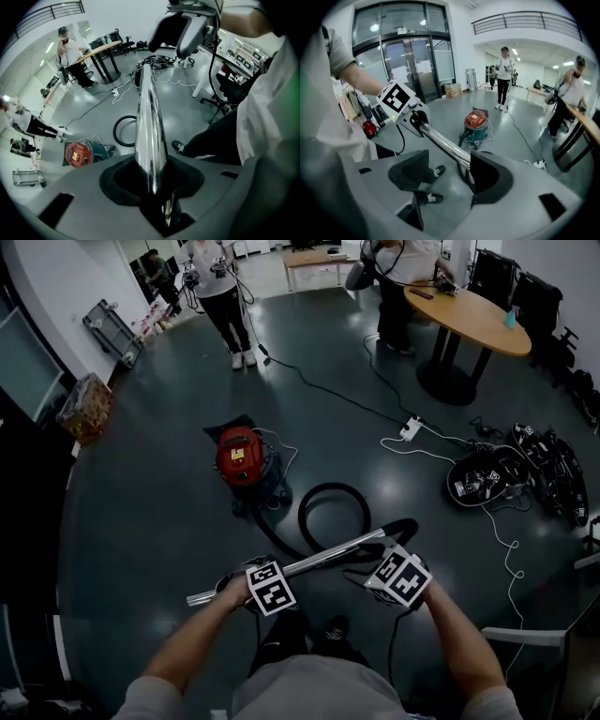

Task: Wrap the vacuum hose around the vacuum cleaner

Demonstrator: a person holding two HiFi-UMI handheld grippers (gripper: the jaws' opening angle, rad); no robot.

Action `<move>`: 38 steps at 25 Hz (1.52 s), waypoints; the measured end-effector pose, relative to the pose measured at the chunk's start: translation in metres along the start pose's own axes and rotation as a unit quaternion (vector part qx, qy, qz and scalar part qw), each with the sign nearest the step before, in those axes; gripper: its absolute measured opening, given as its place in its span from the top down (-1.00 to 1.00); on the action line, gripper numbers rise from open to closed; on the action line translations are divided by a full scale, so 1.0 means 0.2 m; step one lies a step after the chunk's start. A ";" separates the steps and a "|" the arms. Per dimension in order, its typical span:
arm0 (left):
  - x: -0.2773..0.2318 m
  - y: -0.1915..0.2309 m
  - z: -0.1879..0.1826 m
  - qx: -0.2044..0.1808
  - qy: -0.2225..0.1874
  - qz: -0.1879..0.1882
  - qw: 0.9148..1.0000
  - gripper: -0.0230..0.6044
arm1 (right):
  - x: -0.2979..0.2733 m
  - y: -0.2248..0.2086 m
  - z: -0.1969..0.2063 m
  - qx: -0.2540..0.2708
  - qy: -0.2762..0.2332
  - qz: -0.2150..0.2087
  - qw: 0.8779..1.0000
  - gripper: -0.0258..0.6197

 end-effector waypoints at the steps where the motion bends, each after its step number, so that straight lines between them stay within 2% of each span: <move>1: -0.01 0.02 0.01 0.011 -0.005 0.005 1.000 0.47 | -0.03 0.00 0.00 -0.023 -0.007 -0.016 1.000 0.11; 7: -0.07 0.13 0.06 0.078 -0.034 0.035 0.996 0.47 | -0.18 0.00 -0.15 -0.124 -0.061 -0.070 0.988 0.12; 10: -0.11 0.24 0.03 0.097 -0.051 0.044 0.993 0.47 | -0.27 -0.05 -0.23 -0.201 -0.099 -0.110 0.968 0.12; 14: -0.14 0.40 0.02 0.135 -0.071 0.055 0.987 0.47 | -0.45 -0.15 -0.33 -0.302 -0.125 -0.122 0.937 0.12; 16: -0.15 0.48 0.02 0.150 -0.084 0.061 0.983 0.47 | -0.54 -0.22 -0.38 -0.350 -0.139 -0.127 0.917 0.12; 17: -0.15 0.51 0.02 0.158 -0.091 0.065 0.981 0.47 | -0.57 -0.25 -0.40 -0.380 -0.148 -0.133 0.903 0.12; 20: -0.16 0.59 0.00 0.181 -0.113 0.083 0.973 0.47 | -0.68 -0.36 -0.47 -0.473 -0.177 -0.156 0.849 0.12; 21: -0.17 0.61 -0.01 0.187 -0.120 0.090 0.971 0.47 | -0.72 -0.39 -0.49 -0.493 -0.184 -0.161 0.835 0.12; 27: -0.18 0.76 -0.08 0.193 -0.138 0.106 0.966 0.47 | -0.88 -0.52 -0.62 -0.556 -0.222 -0.178 0.781 0.12; 31: -0.17 0.77 -0.12 0.202 -0.144 0.116 0.962 0.47 | -0.89 -0.61 -0.66 -0.581 -0.258 -0.171 0.753 0.12; 36: -0.14 0.72 -0.23 0.206 -0.146 0.110 0.961 0.47 | -0.87 -0.72 -0.68 -0.583 -0.270 -0.184 0.744 0.12; 38: -0.14 0.70 -0.29 0.218 -0.147 0.107 0.959 0.47 | -0.86 -0.76 -0.64 -0.589 -0.269 -0.182 0.740 0.28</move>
Point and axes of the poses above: the fingertips, and each gripper's own axes: x backward along the fingers, y to its left, z out of its underside, the point moved 5 cm from there along x, backward along the fingers, and after that the axes turned 13 degrees about y, right-handed, at the moved point
